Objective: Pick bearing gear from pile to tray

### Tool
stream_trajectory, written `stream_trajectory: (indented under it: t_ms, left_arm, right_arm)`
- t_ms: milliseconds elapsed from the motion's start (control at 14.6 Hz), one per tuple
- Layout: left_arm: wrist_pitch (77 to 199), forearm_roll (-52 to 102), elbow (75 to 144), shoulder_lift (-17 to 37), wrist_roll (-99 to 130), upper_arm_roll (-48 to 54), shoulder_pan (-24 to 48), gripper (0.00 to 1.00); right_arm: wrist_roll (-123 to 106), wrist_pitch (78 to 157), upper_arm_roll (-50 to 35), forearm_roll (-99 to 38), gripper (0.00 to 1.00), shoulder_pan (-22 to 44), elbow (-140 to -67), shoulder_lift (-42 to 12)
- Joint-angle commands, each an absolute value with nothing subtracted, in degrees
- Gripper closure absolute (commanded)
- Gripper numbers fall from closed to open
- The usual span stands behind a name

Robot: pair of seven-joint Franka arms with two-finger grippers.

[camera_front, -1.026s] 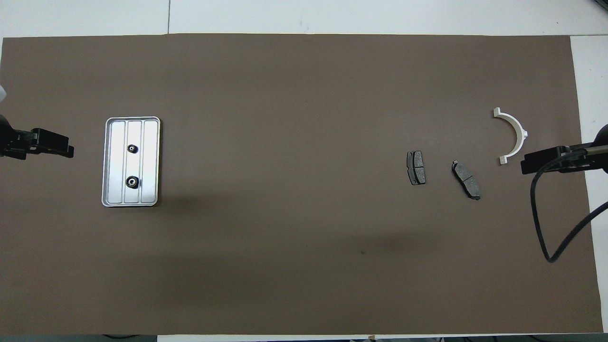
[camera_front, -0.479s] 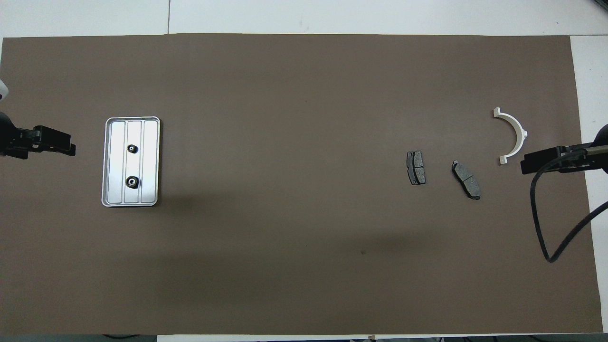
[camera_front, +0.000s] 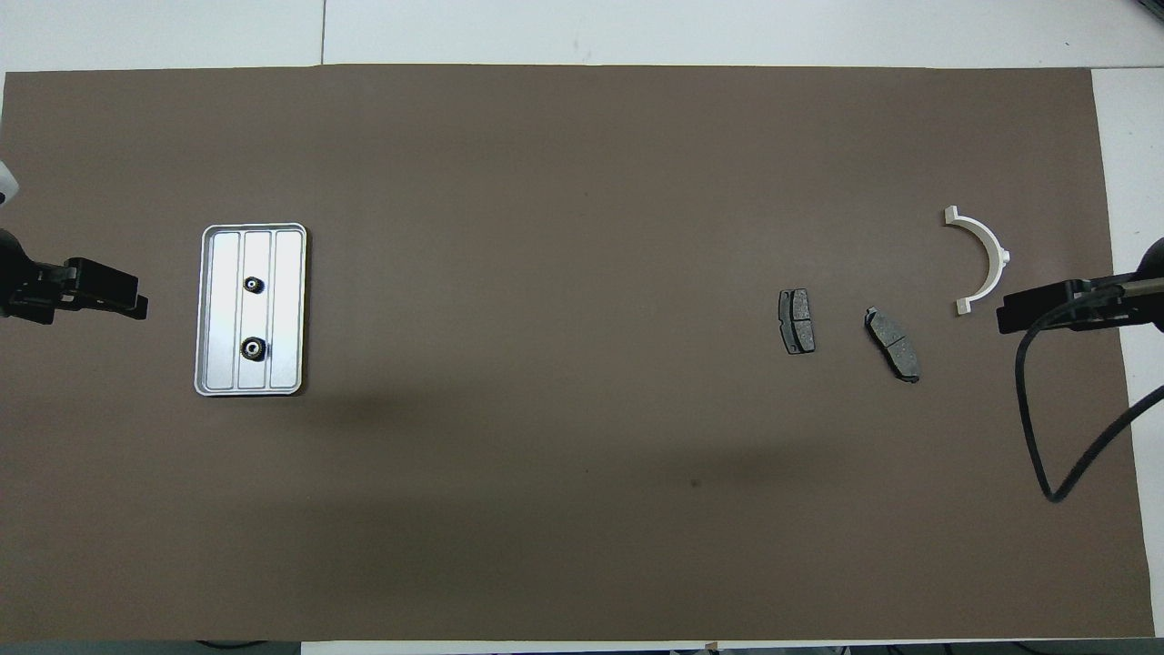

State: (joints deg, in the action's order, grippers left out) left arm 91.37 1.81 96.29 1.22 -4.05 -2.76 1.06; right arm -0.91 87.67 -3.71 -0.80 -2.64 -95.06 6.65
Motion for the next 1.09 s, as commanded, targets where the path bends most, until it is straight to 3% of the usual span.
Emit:
stream_trajectory:
  t_ms: [0,1026]
  left_arm:
    - [92.54,0.79,97.29,0.18,-1.77,-1.59,0.7,0.0]
    - [93.43,0.79,96.33,0.62,0.18,-0.79,0.53,0.0]
  right_arm:
    - [-2.11,88.51,-4.31,-1.23,0.0,-3.87,-95.36,6.86]
    - [-2.11,88.42,-4.31,-1.23,0.0,-3.78,-95.45,6.94]
